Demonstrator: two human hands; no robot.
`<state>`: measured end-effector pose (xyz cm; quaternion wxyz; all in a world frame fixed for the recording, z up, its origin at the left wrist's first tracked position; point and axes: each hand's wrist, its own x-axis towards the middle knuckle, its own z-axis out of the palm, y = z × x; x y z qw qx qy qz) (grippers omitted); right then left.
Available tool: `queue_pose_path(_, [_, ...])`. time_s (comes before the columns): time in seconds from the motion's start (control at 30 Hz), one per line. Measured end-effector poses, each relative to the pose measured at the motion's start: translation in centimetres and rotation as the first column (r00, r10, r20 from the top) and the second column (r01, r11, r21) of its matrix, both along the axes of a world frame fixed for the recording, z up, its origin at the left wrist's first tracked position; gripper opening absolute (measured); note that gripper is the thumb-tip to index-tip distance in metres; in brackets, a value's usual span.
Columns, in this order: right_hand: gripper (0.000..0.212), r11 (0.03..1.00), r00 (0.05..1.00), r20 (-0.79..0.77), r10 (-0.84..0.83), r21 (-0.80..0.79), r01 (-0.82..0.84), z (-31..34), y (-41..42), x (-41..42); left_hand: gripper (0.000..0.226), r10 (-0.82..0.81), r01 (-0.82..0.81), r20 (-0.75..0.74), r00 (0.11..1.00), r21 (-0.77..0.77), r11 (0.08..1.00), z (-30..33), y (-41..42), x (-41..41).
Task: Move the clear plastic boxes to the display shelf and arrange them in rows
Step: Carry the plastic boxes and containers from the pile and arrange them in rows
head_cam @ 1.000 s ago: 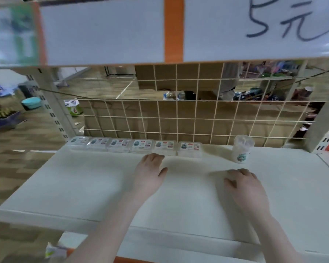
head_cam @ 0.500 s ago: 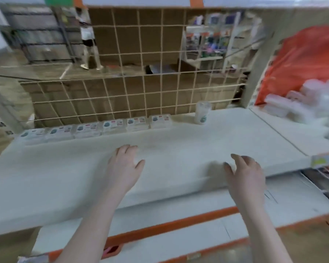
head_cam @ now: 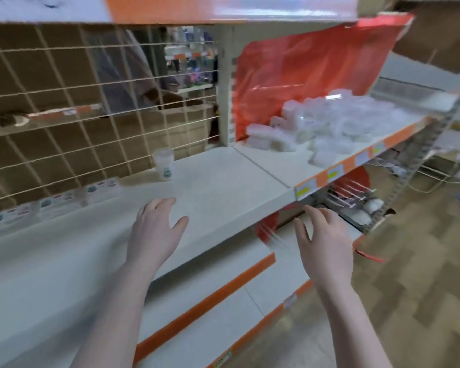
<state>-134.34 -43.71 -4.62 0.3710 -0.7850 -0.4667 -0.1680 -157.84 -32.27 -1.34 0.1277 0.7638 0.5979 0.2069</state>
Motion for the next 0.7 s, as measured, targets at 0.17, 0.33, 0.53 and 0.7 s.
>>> queue_pose_path(0.17, [0.027,0.997,0.997,0.027,-0.072,-0.013,0.073,-0.2,-1.8,10.2,0.049,-0.084,0.084,0.041,0.996,0.005,0.996,-0.3,0.0,11.5])
queue_pose_path(0.33, [0.029,0.996,0.996,0.058,-0.074,-0.048,0.077,-0.1,-2.2,19.4,0.049,-0.124,0.125,0.086,0.989,-0.007,0.992,-0.5,-0.8,21.8])
queue_pose_path(0.53, [0.028,1.000,0.998,0.058,-0.009,-0.016,0.010,0.1,-0.1,25.6,0.049,-0.102,0.103,0.075,0.992,-0.007,0.995,-0.1,0.1,28.2])
queue_pose_path(0.7, [0.031,0.997,0.998,0.007,0.059,-0.042,-0.059,-0.7,3.4,28.0,0.049,-0.080,0.081,0.077,0.994,0.002,0.997,0.2,2.6,30.9])
